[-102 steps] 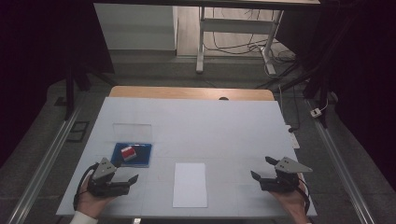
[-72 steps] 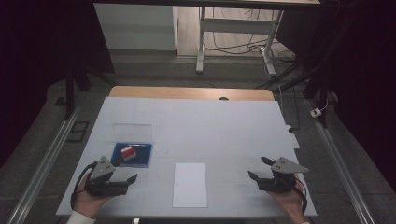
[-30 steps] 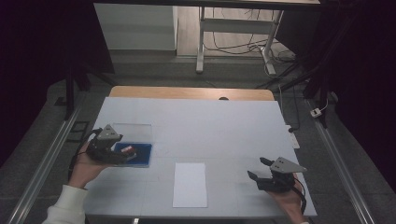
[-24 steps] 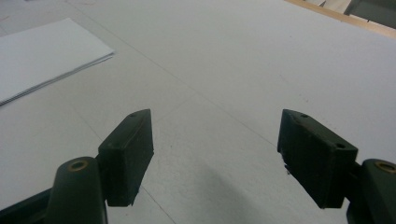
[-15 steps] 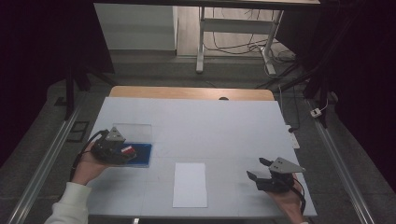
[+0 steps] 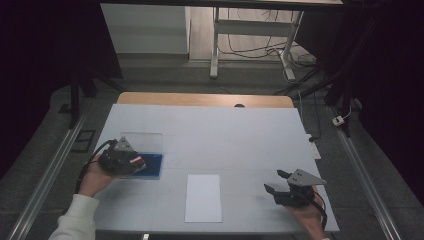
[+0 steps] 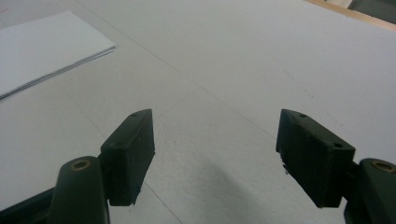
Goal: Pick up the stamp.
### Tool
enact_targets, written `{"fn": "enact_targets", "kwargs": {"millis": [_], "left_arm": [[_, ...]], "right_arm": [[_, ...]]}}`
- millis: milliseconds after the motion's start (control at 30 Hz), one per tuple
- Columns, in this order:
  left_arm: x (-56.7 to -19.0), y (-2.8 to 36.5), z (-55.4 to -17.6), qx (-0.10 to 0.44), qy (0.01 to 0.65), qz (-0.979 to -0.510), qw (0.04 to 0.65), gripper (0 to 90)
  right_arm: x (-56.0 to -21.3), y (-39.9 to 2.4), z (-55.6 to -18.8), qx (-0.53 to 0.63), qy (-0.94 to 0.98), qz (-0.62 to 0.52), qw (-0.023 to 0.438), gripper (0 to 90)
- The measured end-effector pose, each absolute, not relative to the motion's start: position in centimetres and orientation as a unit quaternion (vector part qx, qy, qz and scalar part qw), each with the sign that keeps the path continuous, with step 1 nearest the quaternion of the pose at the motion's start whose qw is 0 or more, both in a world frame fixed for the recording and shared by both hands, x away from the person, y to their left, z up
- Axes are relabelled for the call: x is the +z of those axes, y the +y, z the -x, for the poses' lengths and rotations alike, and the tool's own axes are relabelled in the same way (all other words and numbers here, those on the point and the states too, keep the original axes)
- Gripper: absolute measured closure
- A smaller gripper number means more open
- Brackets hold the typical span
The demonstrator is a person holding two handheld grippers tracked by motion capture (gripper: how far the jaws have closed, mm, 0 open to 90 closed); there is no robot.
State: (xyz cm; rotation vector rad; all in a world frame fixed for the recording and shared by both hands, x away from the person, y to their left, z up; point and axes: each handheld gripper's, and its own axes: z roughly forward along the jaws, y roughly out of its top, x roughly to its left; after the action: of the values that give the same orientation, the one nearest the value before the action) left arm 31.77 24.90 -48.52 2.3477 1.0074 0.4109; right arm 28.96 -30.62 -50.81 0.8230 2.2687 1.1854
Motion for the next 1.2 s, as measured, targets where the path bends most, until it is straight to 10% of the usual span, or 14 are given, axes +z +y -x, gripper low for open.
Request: {"fn": "enact_targets", "kwargs": {"millis": [1200], "left_arm": [[-48.32, 25.74, -31.67, 0.155, 0.379, -0.862, 0.300, 70.8]], "right_arm": [[-50.67, -30.50, -28.68, 0.430, 0.821, -0.295, 0.233, 30.2]]}}
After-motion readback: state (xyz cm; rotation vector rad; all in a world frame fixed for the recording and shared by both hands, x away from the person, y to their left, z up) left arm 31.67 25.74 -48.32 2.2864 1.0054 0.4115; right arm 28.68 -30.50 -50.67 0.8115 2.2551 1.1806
